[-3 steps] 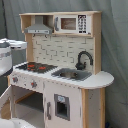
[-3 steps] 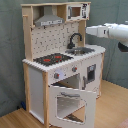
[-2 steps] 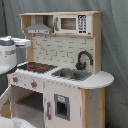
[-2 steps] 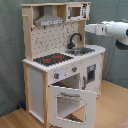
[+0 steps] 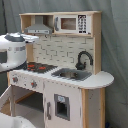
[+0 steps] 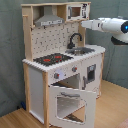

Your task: Play with the kitchen

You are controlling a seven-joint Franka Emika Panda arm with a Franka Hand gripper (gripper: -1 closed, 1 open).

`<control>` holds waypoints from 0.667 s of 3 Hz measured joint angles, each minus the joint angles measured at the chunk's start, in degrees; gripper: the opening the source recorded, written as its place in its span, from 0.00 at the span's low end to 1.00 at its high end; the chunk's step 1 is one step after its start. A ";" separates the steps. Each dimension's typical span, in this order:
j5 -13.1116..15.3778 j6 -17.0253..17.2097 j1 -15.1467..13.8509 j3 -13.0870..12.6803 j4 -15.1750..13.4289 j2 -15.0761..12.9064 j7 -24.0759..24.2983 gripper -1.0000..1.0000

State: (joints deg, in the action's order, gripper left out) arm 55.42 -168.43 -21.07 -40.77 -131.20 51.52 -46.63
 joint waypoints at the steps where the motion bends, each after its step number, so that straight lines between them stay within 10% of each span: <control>1: -0.19 -2.08 -4.74 0.61 1.70 -1.15 1.47 1.00; 2: -0.17 -2.07 -9.95 0.50 3.57 -2.47 -0.25 1.00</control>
State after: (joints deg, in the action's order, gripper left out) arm 55.26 -170.50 -31.02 -40.27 -127.63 49.05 -46.88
